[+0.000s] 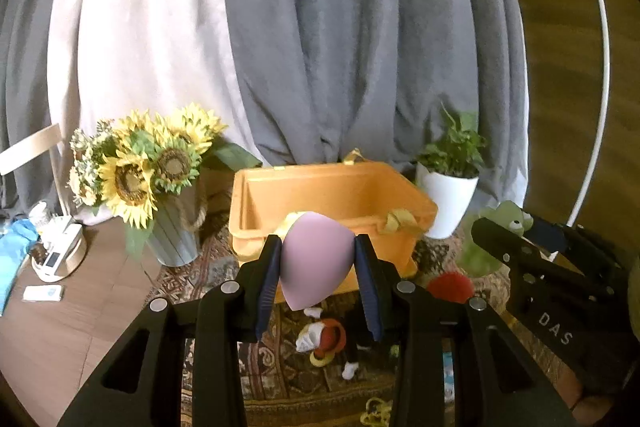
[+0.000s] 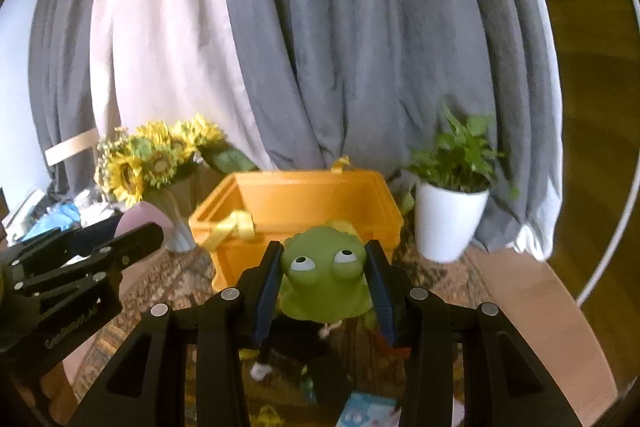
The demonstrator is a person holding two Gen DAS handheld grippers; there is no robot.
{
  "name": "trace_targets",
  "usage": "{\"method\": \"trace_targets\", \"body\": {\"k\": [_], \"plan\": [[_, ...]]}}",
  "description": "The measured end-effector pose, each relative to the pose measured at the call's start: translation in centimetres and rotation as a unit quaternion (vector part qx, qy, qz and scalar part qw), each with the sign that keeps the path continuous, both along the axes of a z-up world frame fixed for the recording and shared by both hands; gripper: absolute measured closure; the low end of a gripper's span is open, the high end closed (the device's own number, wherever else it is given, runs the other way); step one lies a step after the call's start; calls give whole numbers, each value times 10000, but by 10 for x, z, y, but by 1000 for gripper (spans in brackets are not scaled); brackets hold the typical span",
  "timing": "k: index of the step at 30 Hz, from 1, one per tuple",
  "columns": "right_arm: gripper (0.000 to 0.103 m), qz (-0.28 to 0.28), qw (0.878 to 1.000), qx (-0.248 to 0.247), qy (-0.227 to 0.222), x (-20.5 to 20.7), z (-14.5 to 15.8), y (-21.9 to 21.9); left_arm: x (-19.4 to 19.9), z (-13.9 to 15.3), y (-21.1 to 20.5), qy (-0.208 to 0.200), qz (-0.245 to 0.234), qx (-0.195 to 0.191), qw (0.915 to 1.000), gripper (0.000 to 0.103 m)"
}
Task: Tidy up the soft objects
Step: 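Close the left tool on the pink sponge while the right tool grips the green frog, then carry both toys over the orange crate and open both tools to drop them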
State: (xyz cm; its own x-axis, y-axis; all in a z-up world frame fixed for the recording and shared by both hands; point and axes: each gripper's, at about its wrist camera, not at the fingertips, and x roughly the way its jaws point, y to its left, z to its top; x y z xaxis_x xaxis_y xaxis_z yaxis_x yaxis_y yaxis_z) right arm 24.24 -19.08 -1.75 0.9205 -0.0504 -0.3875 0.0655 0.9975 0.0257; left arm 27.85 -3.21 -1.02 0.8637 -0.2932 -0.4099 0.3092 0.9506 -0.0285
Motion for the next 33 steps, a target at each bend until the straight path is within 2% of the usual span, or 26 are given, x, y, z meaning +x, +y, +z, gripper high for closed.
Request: {"method": "trace_targets", "body": {"k": [11, 18, 25, 33], "plan": [[61, 32, 9993, -73, -360, 32, 20, -8, 27, 19, -5, -383, 94, 10, 9992, 66], [61, 2, 9985, -186, -514, 63, 32, -8, 62, 29, -9, -472, 69, 40, 9989, 66], [61, 65, 9992, -154, -352, 108, 31, -14, 104, 25, -11, -351, 88, -16, 9993, 66], [61, 90, 9998, -150, 26, 161, 14, -19, 150, 8, -19, -124, 183, 30, 9998, 66]]}}
